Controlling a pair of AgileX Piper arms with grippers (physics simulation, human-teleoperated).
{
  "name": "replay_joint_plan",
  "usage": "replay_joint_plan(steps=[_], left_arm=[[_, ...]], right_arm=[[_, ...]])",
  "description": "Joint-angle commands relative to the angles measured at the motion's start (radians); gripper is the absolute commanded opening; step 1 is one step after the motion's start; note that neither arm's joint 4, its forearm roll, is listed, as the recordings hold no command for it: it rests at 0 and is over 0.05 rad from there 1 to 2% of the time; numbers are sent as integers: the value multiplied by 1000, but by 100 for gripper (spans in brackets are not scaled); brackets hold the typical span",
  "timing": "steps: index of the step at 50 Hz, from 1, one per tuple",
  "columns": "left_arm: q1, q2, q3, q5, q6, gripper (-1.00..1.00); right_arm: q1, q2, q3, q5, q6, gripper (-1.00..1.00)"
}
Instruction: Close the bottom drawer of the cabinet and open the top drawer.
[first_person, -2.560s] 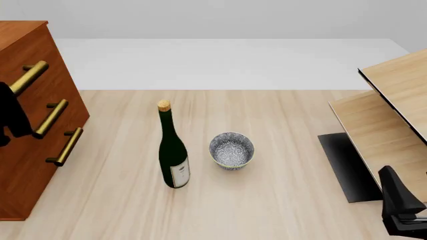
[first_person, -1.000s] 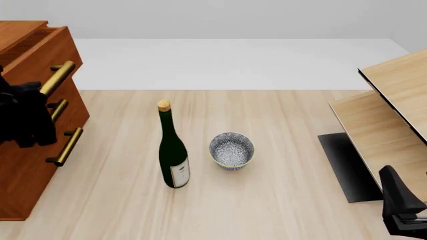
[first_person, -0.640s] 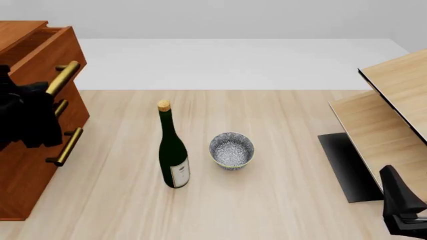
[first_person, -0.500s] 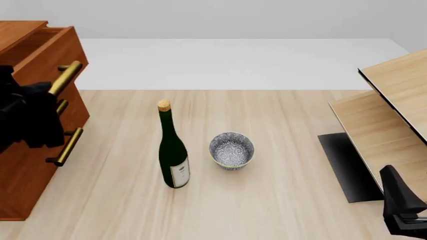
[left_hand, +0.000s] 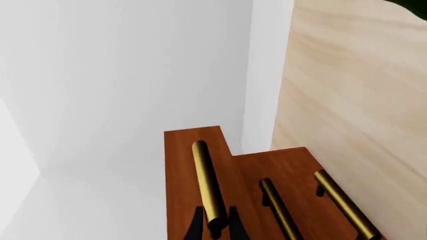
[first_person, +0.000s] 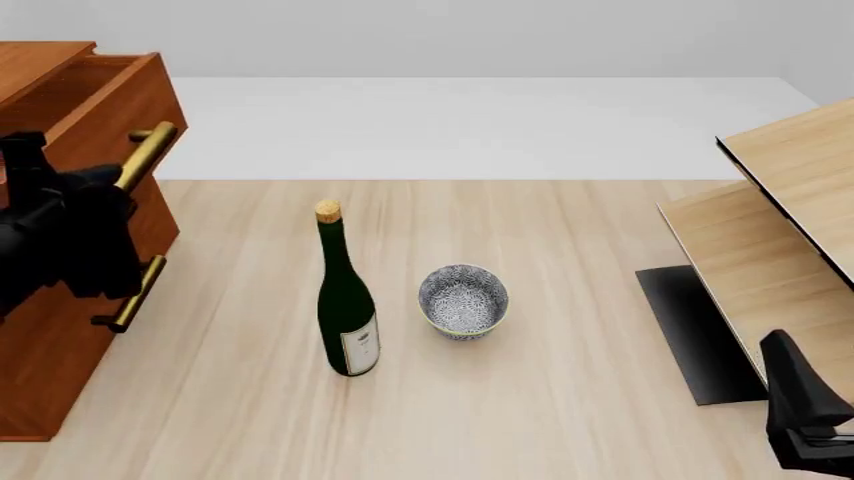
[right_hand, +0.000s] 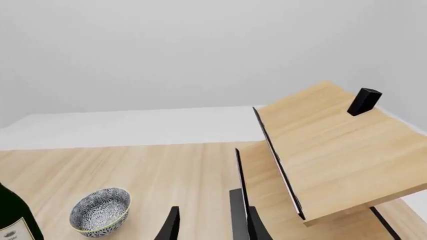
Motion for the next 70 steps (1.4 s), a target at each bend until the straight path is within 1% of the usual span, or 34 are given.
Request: replay_joint_plan(steps=[1,10,11,39,40,46,51,53,54,70], left_arm=[[-25,-17,-8,-20,6,-100],[-24,-6,-8,-22,1,-100],[-24,-6,-10,-21,0,100],[-21,7,-12,-24,-13,100],[-24,6,-20,-15,-24,100],[-33,2,-16,-9,-36,100],[-48,-7,-28,15,-60,100],[-45,-5,-22,8,-54,100],[-49,-5,-29,16,-66,100],[-68,9,-4,0,-83,100]], right_arm=[[-1,-1,0,1,1,100],[-1,-5,0,4,2,100],[-2,-5,-1,5,2,100],[-3,-5,-2,6,1,100],[-3,-5,-2,6,2,100],[-4,-4,-3,6,2,100],[-3,-3,-2,5,2,100],[-2,-3,-2,5,2,100],[-2,-3,-3,5,2,100],[-3,-3,-3,5,4,100]])
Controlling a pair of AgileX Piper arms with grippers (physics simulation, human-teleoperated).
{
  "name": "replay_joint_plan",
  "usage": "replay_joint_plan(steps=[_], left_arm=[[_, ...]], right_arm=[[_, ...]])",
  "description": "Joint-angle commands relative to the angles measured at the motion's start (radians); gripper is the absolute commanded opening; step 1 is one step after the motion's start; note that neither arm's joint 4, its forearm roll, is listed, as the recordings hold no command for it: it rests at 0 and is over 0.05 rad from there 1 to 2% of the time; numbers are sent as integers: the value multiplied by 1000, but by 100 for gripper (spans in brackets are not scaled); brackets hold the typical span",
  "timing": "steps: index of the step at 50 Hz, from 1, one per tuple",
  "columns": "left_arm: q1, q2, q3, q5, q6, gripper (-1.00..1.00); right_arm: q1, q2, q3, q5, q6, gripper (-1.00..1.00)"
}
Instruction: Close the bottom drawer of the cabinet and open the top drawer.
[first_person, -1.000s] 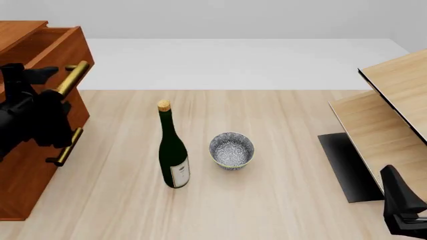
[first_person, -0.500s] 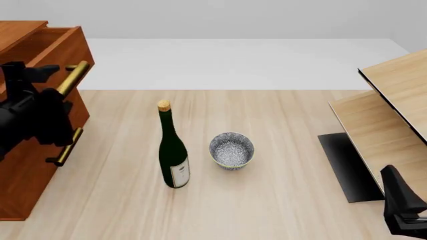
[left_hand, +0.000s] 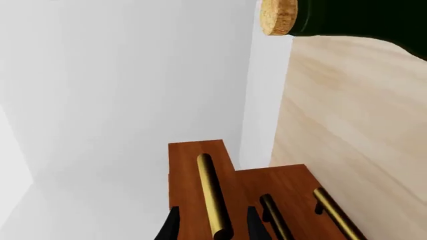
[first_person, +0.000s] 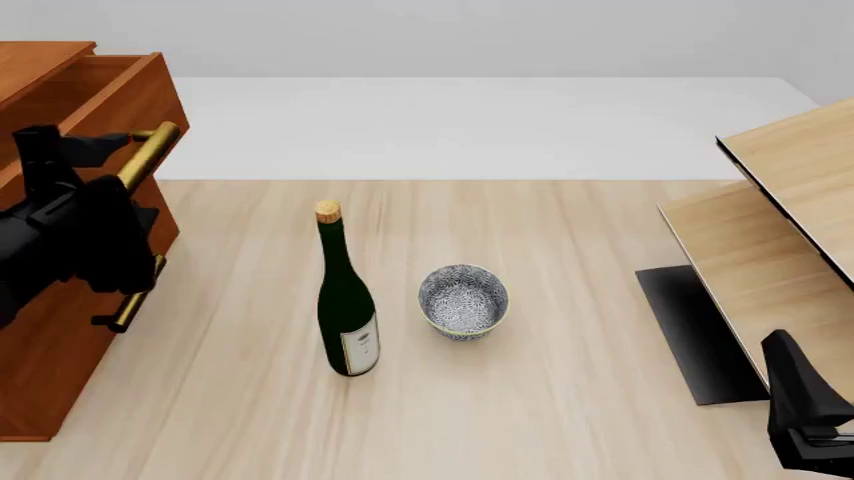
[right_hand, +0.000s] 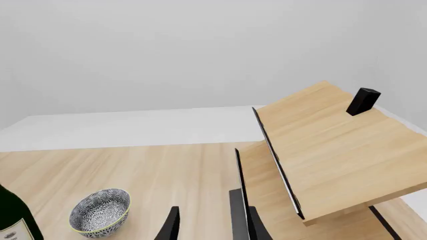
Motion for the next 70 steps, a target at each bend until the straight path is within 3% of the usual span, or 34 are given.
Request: replay_joint_plan(steps=[1,25,50,59,68,70], left_arm=[[-14,8,14,-6,-16,100],[-74,20,16,-1,-45,100],[-189,28,-88,58,-98,100],[-259,28,-179,144,-205,100],[-269,14,-232,185,-267,100],[-269,12,-293,229,-339,100]], right_arm=[[0,0,0,0,0,100],[0,0,0,0,0,100],[-7,2,-3,0,7,100],[-10,0,-3,1,9,100],[-13,-2,-4,2,10,100],[-12,-2,-3,2,9,100]])
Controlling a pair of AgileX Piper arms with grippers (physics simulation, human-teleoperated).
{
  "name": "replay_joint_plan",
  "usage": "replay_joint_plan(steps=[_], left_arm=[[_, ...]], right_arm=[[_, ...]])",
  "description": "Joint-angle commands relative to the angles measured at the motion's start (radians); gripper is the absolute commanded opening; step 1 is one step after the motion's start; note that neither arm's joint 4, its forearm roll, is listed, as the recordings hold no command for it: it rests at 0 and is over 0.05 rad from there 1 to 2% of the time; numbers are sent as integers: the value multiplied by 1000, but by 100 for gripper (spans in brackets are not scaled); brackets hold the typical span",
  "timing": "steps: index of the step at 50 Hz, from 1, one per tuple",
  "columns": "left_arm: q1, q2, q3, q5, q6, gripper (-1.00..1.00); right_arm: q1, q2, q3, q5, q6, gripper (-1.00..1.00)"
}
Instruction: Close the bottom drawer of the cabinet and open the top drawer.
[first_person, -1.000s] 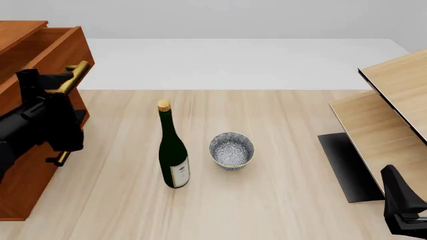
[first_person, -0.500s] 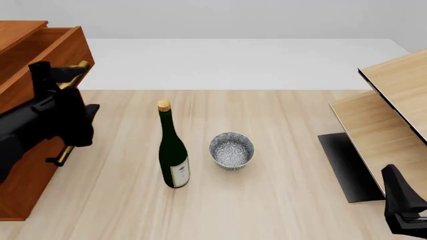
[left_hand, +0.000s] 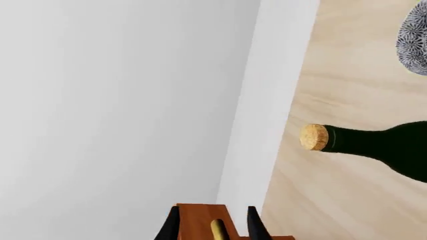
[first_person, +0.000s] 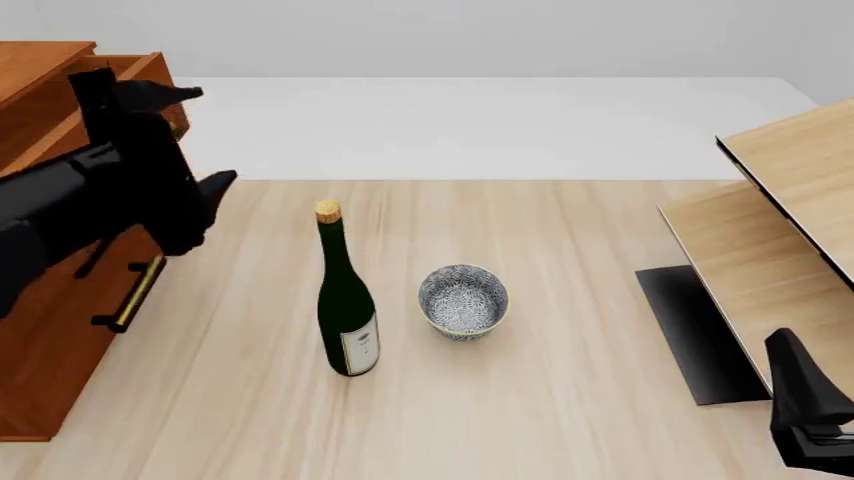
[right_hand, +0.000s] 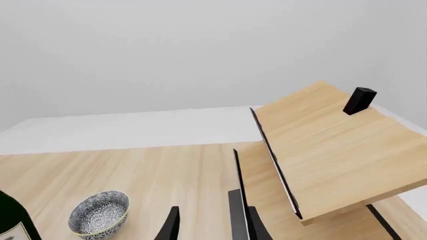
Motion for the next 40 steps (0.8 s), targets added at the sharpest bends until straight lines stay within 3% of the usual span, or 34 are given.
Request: replay_joint_plan(steps=[1,11,17,19,20,21,25,27,31,33,34,35,36,39,40], left_arm=[[-32,-13,-113,81,-127,100],[-16,-21,-173,135,-216,100],[2,-21,-289,203,-357,100],[15,-26,-296,199,-362,100],[-15,-14,-380,269,-474,100],[-12,-13,-402,283,-502,100],[23,-17,-437,292,-552,100],[35,-16,-418,287,-533,100],[73,-15,-489,328,-646,100],[57,15,-584,417,-788,100],[96,3,-557,393,-746,100],[101,3,-557,396,-748,100],[117,9,-590,424,-809,100],[157,17,-623,455,-857,100],[179,7,-608,440,-829,100]], right_arm=[[-1,-2,0,1,0,100],[4,2,0,-3,-3,100],[2,3,0,-3,-2,100],[3,5,0,-6,-2,100],[3,1,0,-1,-2,100],[4,2,0,-2,-2,100],[3,4,0,-5,-1,100],[2,4,0,-4,-1,100],[2,2,-1,-2,-1,100],[2,12,0,-13,-2,100],[2,16,0,-16,-2,100],[2,18,0,-18,-1,100],[2,20,0,-20,-2,100],[1,24,0,-24,-2,100],[1,25,0,-25,-2,100]])
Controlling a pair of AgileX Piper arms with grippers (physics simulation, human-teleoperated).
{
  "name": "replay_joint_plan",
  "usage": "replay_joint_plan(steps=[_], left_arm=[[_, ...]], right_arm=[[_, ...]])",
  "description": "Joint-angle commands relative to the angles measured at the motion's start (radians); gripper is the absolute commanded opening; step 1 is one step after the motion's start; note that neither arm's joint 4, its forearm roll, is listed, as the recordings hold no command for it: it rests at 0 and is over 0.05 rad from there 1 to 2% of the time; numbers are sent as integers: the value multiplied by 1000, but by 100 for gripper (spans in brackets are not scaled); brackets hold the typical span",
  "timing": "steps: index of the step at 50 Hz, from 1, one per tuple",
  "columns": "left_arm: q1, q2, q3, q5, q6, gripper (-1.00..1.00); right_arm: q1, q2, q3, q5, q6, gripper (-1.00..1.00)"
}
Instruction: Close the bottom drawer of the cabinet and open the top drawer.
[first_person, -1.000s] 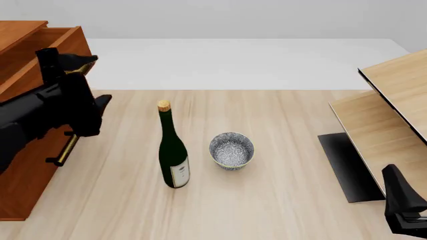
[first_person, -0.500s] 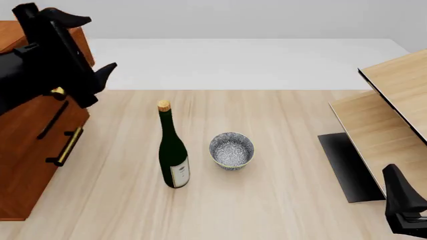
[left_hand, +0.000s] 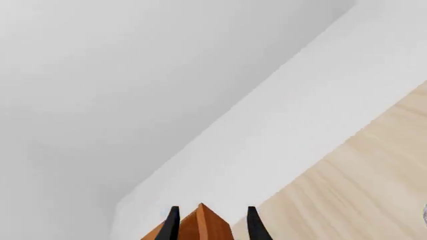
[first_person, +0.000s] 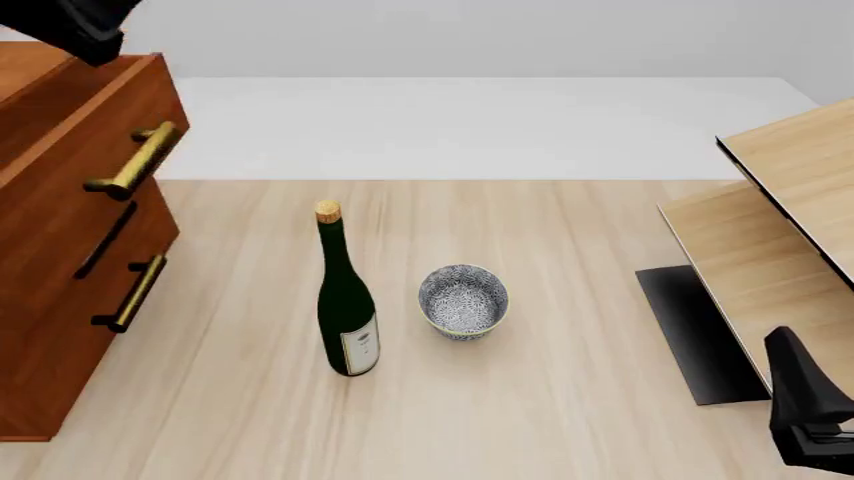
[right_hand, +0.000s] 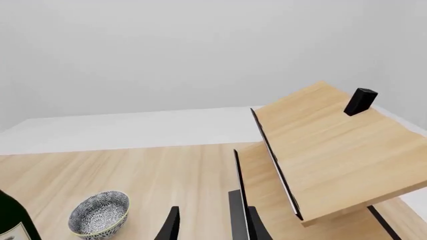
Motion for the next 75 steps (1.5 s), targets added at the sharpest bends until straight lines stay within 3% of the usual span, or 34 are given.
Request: replay_joint_plan(steps=[1,3,4,7,10,13,20,27,50,75], left_arm=[[105,6,-120,94,-179,100],[103,41,-195,171,-289,100],[116,20,-189,157,-271,100],[136,39,-248,218,-363,100],[135,46,-254,241,-381,100],[134,77,-301,302,-483,100],[196,74,-303,338,-477,100],[222,115,-308,406,-588,100],[246,133,-245,454,-718,100],[261,87,-104,439,-764,100]], right_arm=[[-2,15,0,-15,0,100],[0,15,0,-15,-1,100],[0,16,-1,-15,-1,100],[0,16,0,-15,-2,100],[1,10,0,-10,-2,100],[2,-9,-1,10,-2,100],[-1,-9,-2,10,-1,100],[1,-11,-2,12,-2,100],[2,-11,0,11,-8,100],[2,-12,1,11,-9,100]])
